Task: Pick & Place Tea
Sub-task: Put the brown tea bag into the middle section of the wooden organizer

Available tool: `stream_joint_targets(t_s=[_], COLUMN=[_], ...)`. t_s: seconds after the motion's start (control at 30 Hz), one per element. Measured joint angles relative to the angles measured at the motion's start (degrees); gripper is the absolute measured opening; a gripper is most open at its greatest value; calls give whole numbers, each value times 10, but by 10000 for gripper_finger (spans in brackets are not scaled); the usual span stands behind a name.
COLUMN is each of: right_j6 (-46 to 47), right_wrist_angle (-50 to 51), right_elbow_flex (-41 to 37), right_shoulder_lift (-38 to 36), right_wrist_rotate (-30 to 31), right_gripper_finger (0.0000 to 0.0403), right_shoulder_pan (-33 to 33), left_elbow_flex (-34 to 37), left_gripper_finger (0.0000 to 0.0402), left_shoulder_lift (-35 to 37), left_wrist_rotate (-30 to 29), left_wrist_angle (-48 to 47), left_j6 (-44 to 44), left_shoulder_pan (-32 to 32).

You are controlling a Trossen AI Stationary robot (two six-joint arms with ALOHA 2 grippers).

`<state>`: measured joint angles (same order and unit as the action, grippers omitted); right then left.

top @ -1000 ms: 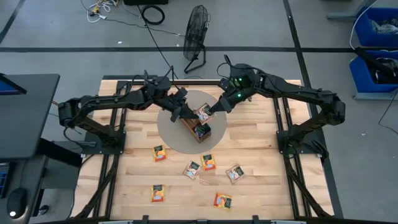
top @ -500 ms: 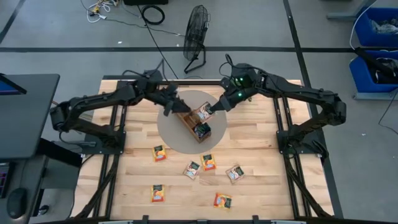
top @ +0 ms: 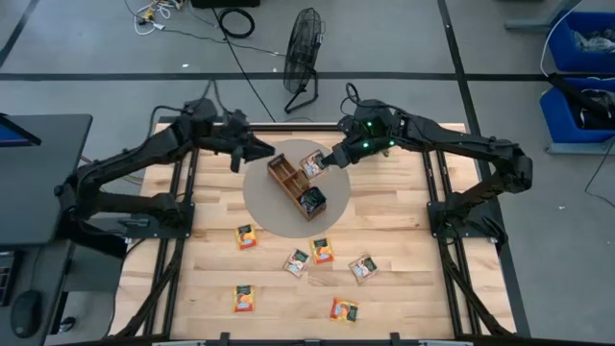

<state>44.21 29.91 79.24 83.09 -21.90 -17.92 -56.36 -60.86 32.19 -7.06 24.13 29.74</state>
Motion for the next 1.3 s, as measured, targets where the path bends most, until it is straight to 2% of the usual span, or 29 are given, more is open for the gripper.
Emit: stream_joint_targets(t_s=[0.13, 0.27, 0.47, 0.6, 0.73, 0.87, 1.0, 1.3], right_j6=[4, -12, -55, -82, -91, -92, -104, -111], right_wrist_angle=[-6, 6, 94, 192, 230, 228, 226, 276], right_elbow_flex=[5, 45, 164, 258, 311, 327, 328, 328], right_shoulder_lift=[25, 65, 155, 214, 249, 271, 291, 346], right_wrist_rotate=[13, 20, 41, 83, 122, 145, 160, 181], right_gripper_finger=[0, 0, 0, 0, 0, 0, 0, 0], right_shoulder_pan=[14, 27, 35, 35, 35, 33, 33, 34], left_elbow_flex=[0, 0, 0, 0, 11, 32, 56, 72], left_gripper_finger=[83, 83, 83, 83, 83, 83, 83, 83], left_shoulder_lift=[54, 108, 184, 228, 274, 325, 365, 385], left_wrist_rotate=[-58, -100, -128, -140, -169, -208, -216, -232], left_wrist_angle=[-29, -62, -107, -138, -152, -155, -166, -218], left_j6=[-23, -31, -41, -38, -25, -9, 4, 7], left_shoulder_pan=[0, 0, 0, 0, -1, -1, -1, -1])
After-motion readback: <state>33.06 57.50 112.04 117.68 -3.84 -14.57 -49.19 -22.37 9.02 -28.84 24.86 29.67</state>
